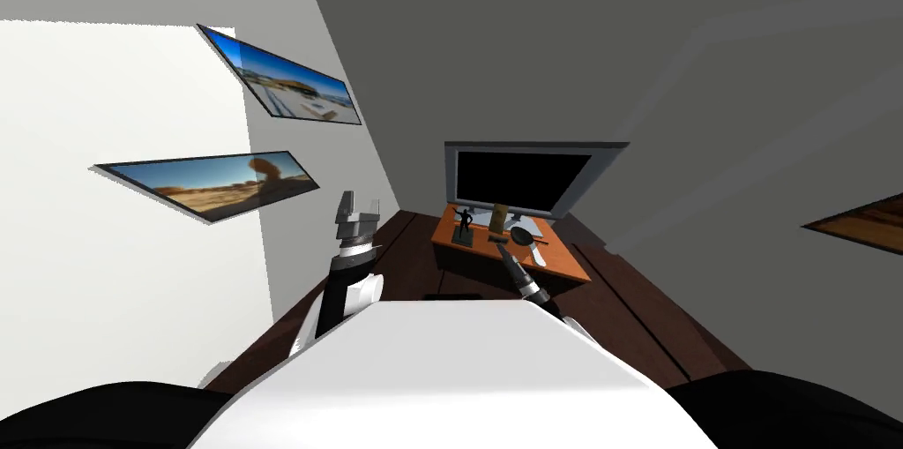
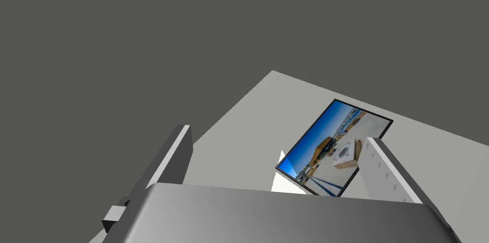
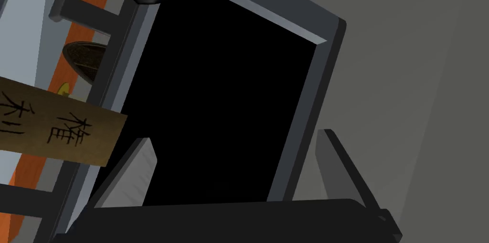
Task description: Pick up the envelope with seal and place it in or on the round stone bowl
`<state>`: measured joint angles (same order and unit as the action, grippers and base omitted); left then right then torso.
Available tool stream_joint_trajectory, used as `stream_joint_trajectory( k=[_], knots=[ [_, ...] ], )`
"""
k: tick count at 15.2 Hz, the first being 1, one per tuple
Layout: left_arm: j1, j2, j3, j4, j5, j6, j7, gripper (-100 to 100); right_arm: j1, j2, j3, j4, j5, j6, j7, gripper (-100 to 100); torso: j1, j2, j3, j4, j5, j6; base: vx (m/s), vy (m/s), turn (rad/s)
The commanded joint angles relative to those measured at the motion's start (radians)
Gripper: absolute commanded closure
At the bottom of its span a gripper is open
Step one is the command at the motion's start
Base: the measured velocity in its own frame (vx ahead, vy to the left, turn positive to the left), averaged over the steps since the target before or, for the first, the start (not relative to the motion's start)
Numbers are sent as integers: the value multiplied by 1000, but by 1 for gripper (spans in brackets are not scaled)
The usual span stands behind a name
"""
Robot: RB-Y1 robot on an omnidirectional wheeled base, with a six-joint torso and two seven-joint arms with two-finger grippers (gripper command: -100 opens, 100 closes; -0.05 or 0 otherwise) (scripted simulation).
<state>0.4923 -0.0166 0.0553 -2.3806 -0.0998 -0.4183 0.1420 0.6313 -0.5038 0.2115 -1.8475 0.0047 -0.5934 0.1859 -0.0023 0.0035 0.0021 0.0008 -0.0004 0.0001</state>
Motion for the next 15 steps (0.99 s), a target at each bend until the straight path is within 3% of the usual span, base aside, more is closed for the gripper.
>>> stream_joint_trajectory(
  k=[1, 3, 7, 8, 9, 12, 15],
  knots=[
    [0, 0, 0, 0, 0, 0, 0, 0, 22, -47, 25, 50, 14, -4, 14, -100, 0, 0, 0, 0, 0, 0, -29, 13, 386],
    [0, 0, 0, 0, 0, 0, 0, 0, 22, -47, 25, 77, 14, -4, 14, -100, 0, -1, 0, 0, 0, -1, -20, 5, 209],
    [0, 0, 0, 0, 0, 0, 0, 0, 53, -124, 69, 192, 38, 2, 38, -100, 0, -1, -1, 0, 0, -1, -17, 13, 351],
    [0, 0, 0, 0, 0, 0, 0, 0, 53, -124, 69, 192, 38, 2, 38, -100, 0, -1, -1, 0, 0, -1, -11, 2, 158],
    [0, 0, 0, 0, 0, 0, 0, 0, 70, -161, 91, 218, 50, 6, 50, -100, -1, -2, -1, 0, 0, 0, -9, 11, 344],
    [0, 0, 0, 0, 0, 0, 0, 0, 70, -161, 91, 251, 50, 6, 50, -100, -1, -2, -1, -1, 0, 0, -3, 2, 170],
    [0, 0, 0, 0, 0, 0, 0, 0, 104, -233, 136, 334, 74, 17, 76, -100, -1, -3, -2, -1, 0, -1, 1, 12, 394]
  ],
)
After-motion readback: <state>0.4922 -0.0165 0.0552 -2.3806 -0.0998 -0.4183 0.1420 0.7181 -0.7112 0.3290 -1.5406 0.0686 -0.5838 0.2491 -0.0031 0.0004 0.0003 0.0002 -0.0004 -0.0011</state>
